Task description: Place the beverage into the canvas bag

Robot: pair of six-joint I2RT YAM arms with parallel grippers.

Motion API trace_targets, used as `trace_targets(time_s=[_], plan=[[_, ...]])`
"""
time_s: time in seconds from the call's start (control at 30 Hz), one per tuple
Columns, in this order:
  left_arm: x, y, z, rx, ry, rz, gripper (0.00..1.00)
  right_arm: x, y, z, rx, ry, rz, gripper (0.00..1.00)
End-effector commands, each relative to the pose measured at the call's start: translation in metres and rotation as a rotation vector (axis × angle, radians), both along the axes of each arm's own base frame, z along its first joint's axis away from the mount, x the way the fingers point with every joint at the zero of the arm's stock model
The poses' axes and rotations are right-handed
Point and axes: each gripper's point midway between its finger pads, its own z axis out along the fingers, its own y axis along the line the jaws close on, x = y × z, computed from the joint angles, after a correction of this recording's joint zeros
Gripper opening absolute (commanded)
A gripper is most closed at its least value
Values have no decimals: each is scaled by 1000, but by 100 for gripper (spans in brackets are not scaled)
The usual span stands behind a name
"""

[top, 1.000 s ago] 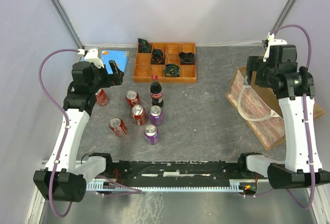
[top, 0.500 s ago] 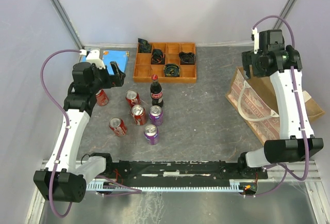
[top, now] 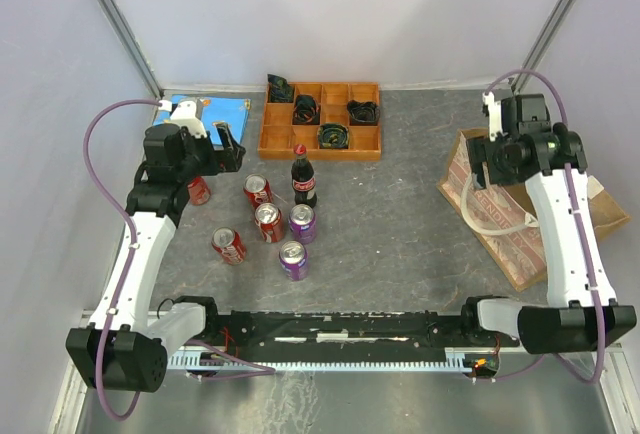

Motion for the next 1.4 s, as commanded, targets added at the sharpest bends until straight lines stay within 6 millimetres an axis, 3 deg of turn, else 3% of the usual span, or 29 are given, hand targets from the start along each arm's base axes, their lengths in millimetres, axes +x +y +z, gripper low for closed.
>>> trace_targets(time_s=[0.0, 0.23, 0.3, 0.4, 0.43, 0.47, 0.83, 1.2, 1.23, 1.27, 1.37], plan=[[5, -4, 14, 21, -77, -47, 99, -22, -6, -16, -29, 43, -7, 85], [7, -8, 24, -2, -91, -62, 99, -29, -17, -43, -81, 69, -50, 66], [7, -8, 29, 0, -103, -64, 99, -31, -14, -47, -65, 66, -51, 51], [4, -8, 35, 7, -113, -68, 99, -33, -9, -50, -27, 55, -72, 11], [2, -8, 37, 9, -115, -70, 99, -33, -5, -48, -4, 46, -75, 2], [0, -8, 39, 11, -115, -73, 99, -32, -1, -46, 23, 35, -78, 0], [-4, -15, 91, -10, -195, -85, 99, -34, 66, -25, 107, -8, -118, 0], [-1, -28, 107, -57, -184, -125, 98, -29, 154, -37, 140, 3, -54, 1], [-2, -31, 108, -63, -182, -139, 98, -26, 163, -34, 152, -8, -40, 12], [-2, -35, 109, -73, -174, -155, 98, -22, 170, -31, 164, -23, -27, 29], [-4, -49, 120, -121, -164, -212, 98, -8, 184, -13, 200, -84, 2, 62]])
